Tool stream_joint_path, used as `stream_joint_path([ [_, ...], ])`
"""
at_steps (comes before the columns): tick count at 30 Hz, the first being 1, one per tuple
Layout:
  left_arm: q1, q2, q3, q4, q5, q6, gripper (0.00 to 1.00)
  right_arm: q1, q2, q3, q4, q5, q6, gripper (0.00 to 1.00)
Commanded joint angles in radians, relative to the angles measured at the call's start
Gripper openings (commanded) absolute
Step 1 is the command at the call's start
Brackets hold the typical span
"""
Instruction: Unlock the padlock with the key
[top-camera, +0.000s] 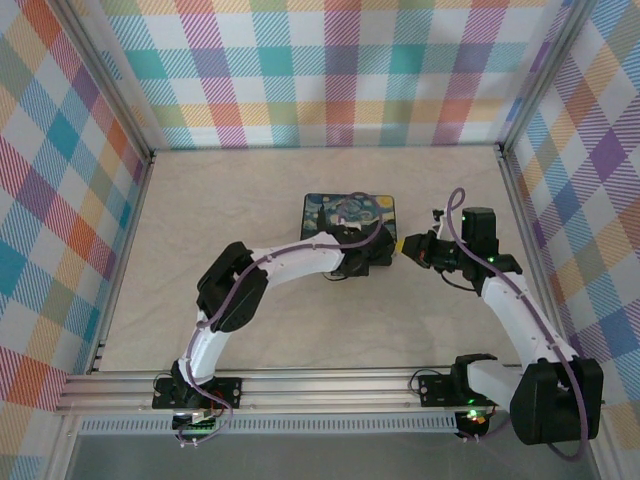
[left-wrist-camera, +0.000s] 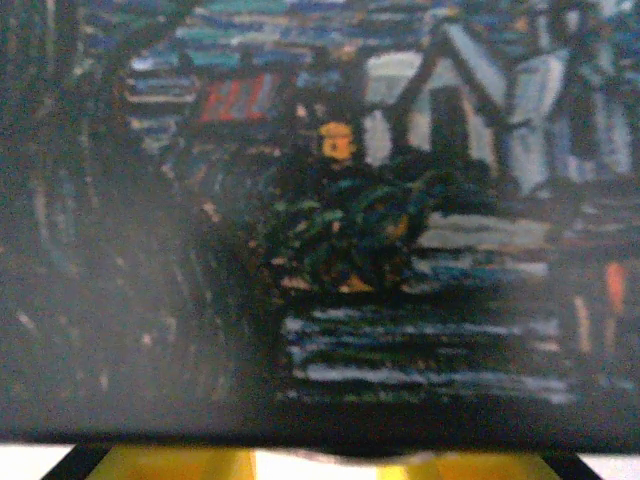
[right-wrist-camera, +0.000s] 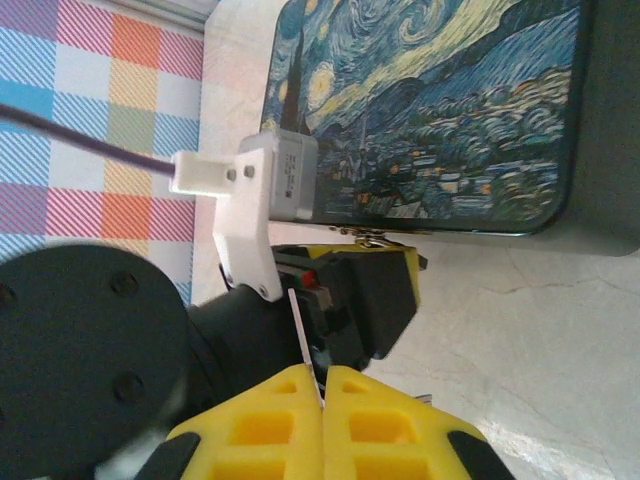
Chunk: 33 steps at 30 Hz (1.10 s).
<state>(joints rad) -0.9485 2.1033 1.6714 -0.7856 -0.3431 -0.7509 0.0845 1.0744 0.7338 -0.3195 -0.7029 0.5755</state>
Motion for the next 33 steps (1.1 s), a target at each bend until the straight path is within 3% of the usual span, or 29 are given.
stream_joint_path([
  [1,0.043,-0.075,0.081,-0.163,0.131,0.013,0.02,-0.005,-0.049,0.025,-0.071,-0.036,-0.040,0.04],
  [8,0.063,-0.039,0.308,-0.460,0.211,0.077,0.02,-0.005,-0.127,0.040,-0.165,-0.034,-0.068,0.05],
  [18,0.075,-0.108,0.334,-0.689,0.371,0.053,0.03,-0.004,-0.142,0.091,-0.235,-0.084,-0.114,0.06],
  [33,0.099,-0.148,0.502,-0.828,0.378,-0.029,0.09,-0.003,-0.106,0.115,-0.192,-0.129,-0.125,0.06],
])
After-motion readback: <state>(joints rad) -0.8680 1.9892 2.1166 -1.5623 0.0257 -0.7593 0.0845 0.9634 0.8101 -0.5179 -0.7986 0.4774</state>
